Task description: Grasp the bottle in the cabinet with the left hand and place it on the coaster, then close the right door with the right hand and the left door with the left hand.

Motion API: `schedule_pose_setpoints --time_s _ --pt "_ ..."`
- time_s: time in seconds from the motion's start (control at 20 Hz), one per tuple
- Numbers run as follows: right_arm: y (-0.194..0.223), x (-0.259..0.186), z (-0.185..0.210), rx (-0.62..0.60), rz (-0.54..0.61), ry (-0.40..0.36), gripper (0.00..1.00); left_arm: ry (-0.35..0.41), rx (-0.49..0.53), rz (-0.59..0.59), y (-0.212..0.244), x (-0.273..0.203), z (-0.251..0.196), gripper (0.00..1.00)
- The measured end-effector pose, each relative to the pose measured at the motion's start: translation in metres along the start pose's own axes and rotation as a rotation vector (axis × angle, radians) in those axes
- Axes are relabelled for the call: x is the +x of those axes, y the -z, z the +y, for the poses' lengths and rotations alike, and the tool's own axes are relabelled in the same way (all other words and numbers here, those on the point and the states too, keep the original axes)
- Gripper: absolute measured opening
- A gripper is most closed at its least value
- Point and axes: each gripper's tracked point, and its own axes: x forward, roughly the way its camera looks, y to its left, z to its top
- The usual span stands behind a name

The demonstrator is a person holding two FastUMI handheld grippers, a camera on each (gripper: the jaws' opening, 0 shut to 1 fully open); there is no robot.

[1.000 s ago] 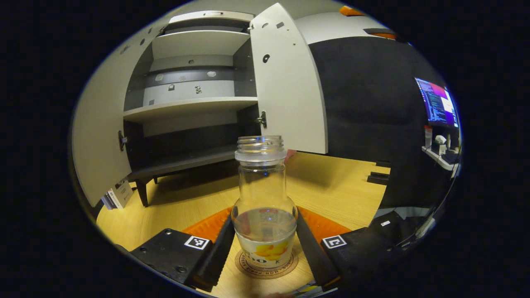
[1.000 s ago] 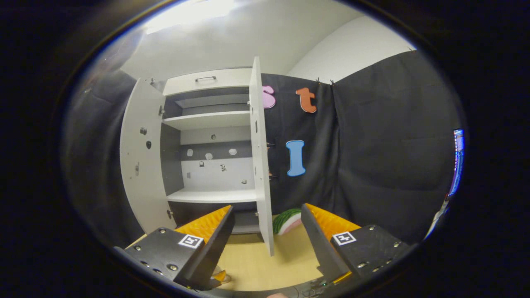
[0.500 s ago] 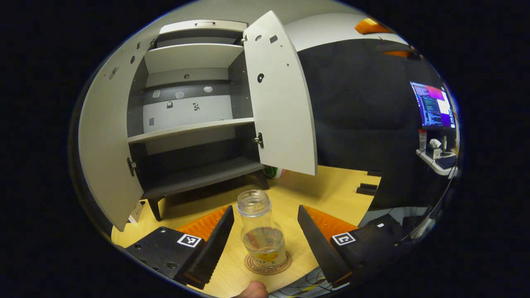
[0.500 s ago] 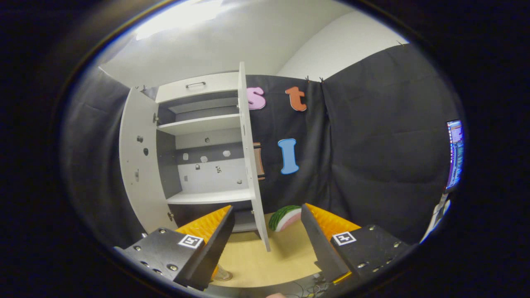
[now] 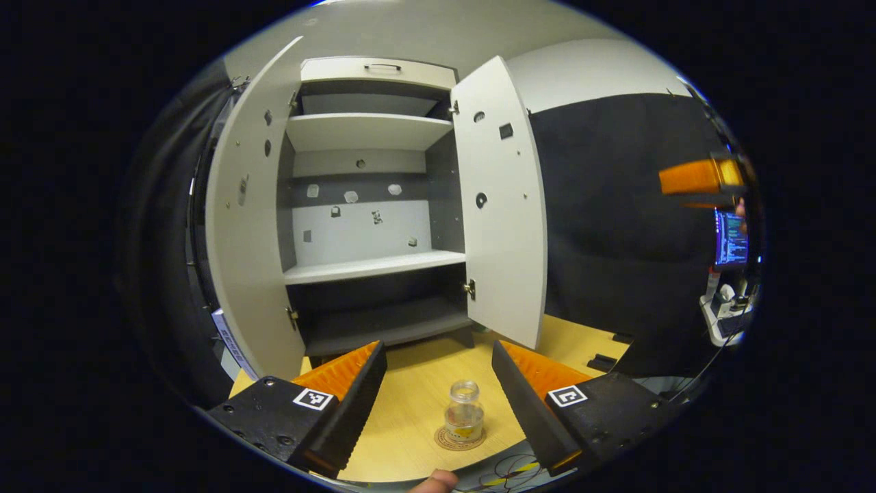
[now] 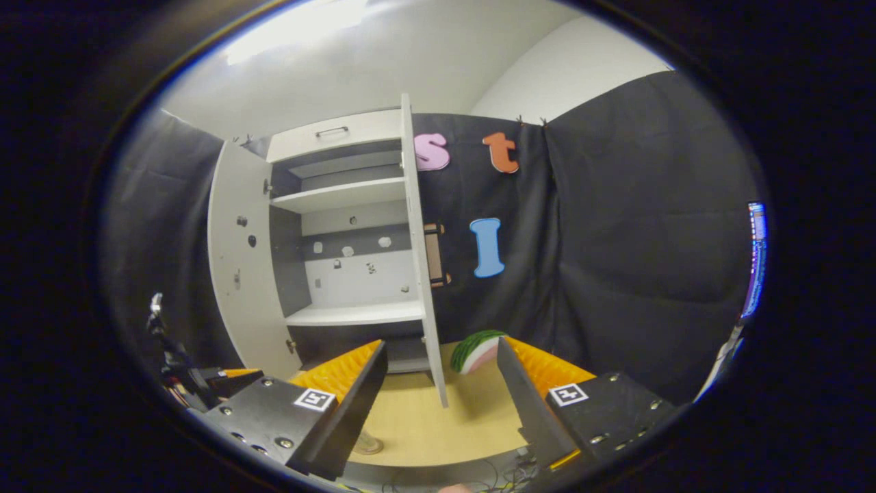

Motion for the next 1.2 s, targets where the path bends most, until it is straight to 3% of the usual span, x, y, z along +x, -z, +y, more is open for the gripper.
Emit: schedule_pose_setpoints --time_s 0.15,0.35,0.5,0.6,0.7,0.8,0.95,1.0,1.1,1.2 --pt "-0.012 0.029 -0.010 0.033 -0.023 -0.002 0.98 -0.072 -0.014 -0.020 -0.039 -0.012 0.044 0.98" --pt "-0.029 0.074 -0.039 0.002 -0.047 0.052 0.98 -0.146 -0.063 -0.039 -0.081 -0.029 0.100 0.98" --pt "-0.038 0.108 -0.062 -0.019 -0.049 0.088 0.94 -0.217 -0.062 -0.043 -0.096 -0.036 0.142 0.98" --pt "-0.041 0.133 -0.078 -0.046 -0.039 0.111 0.98 -0.251 -0.088 -0.038 -0.104 -0.038 0.163 0.98" --pt "-0.043 0.157 -0.095 -0.063 -0.028 0.130 0.94 -0.257 -0.130 -0.057 -0.118 -0.037 0.174 0.98" --pt "-0.049 0.181 -0.107 -0.067 -0.020 0.140 0.98 -0.254 -0.167 -0.078 -0.129 -0.032 0.186 0.96" --pt "-0.060 0.213 -0.121 -0.072 -0.019 0.160 0.94 -0.249 -0.160 -0.118 -0.144 -0.025 0.195 0.92" --pt "-0.065 0.222 -0.123 -0.070 -0.024 0.162 0.98 -0.247 -0.157 -0.123 -0.146 -0.022 0.197 0.96" --pt "-0.072 0.240 -0.119 -0.048 -0.028 0.152 0.94 -0.241 -0.166 -0.117 -0.143 -0.016 0.195 0.96" --pt "-0.082 0.257 -0.107 -0.027 -0.044 0.125 0.98 -0.233 -0.172 -0.097 -0.133 -0.011 0.193 0.96"
